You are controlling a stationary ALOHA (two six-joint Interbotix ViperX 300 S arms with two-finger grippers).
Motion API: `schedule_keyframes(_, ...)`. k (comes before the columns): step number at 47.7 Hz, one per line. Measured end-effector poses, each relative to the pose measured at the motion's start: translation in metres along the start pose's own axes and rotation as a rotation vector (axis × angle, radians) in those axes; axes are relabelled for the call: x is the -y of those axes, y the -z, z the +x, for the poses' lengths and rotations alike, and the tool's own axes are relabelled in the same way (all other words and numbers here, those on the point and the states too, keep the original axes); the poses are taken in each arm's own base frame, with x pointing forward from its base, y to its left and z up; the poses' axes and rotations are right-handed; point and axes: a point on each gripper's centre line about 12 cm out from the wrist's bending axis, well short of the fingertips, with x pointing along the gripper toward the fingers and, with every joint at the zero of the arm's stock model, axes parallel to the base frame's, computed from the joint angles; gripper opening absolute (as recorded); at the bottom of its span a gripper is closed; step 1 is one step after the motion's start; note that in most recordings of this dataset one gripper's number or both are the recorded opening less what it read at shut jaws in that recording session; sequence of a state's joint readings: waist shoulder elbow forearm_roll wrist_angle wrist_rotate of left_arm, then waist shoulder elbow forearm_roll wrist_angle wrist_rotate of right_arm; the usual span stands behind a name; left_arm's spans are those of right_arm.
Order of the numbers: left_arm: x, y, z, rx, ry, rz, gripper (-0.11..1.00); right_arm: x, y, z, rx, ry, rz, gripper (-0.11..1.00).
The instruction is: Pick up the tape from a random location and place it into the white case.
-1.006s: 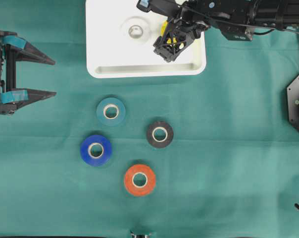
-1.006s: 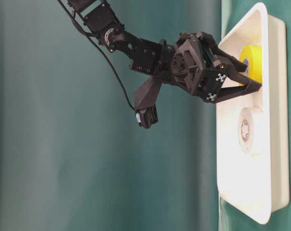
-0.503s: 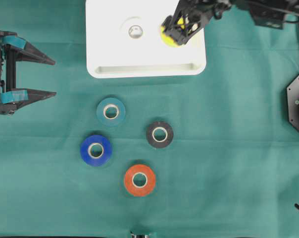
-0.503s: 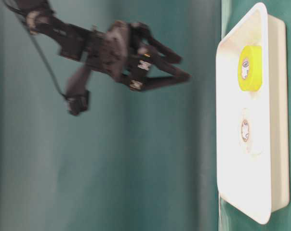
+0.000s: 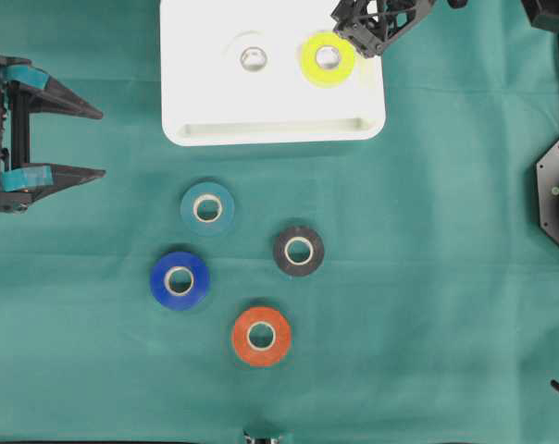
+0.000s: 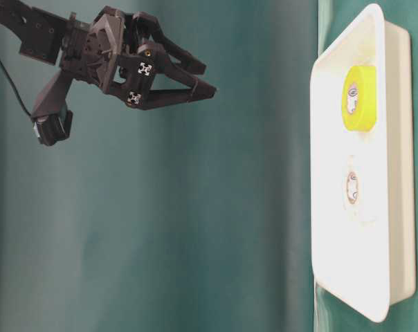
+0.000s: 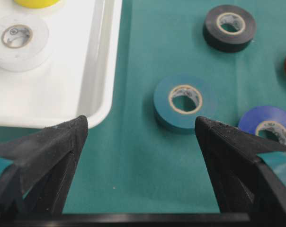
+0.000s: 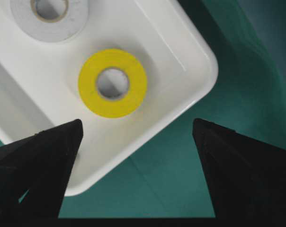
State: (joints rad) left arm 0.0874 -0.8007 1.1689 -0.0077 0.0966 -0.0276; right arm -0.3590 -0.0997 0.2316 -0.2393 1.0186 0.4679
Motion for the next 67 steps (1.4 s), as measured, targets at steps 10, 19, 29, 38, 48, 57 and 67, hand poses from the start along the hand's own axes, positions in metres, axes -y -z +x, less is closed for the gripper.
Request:
schedule_keyframes(10, -0.006, 0.002, 0.0, -0.011, -0.026, -0.013, 0.96, -0.024, 0.005, -0.005, 0.021, -0.04, -0.052, 0.9)
schedule_keyframes(19, -0.007, 0.002, 0.0, -0.011, -0.03, -0.015, 0.96, -0.074, 0.02, -0.017, 0.066, -0.129, -0.167, 0.9)
schedule_keyframes(29, -0.007, 0.002, 0.0, -0.014, -0.03, -0.015, 0.96, -0.12, 0.045, -0.033, 0.086, -0.211, -0.287, 0.9)
schedule_keyframes(38, -0.007, 0.002, 0.0, -0.016, -0.031, -0.014, 0.96, -0.135, 0.055, -0.039, 0.096, -0.241, -0.331, 0.89)
schedule_keyframes(48, -0.007, 0.002, 0.0, -0.016, -0.03, -0.015, 0.96, -0.135, 0.054, -0.038, 0.105, -0.246, -0.33, 0.89)
schedule_keyframes(57, -0.007, 0.002, 0.0, -0.017, -0.031, -0.015, 0.96, -0.124, 0.066, -0.037, 0.117, -0.235, -0.352, 0.89)
schedule_keyframes(67, -0.007, 0.002, -0.001, -0.016, -0.03, -0.015, 0.96, -0.102, 0.082, -0.055, 0.226, -0.3, -0.348, 0.89)
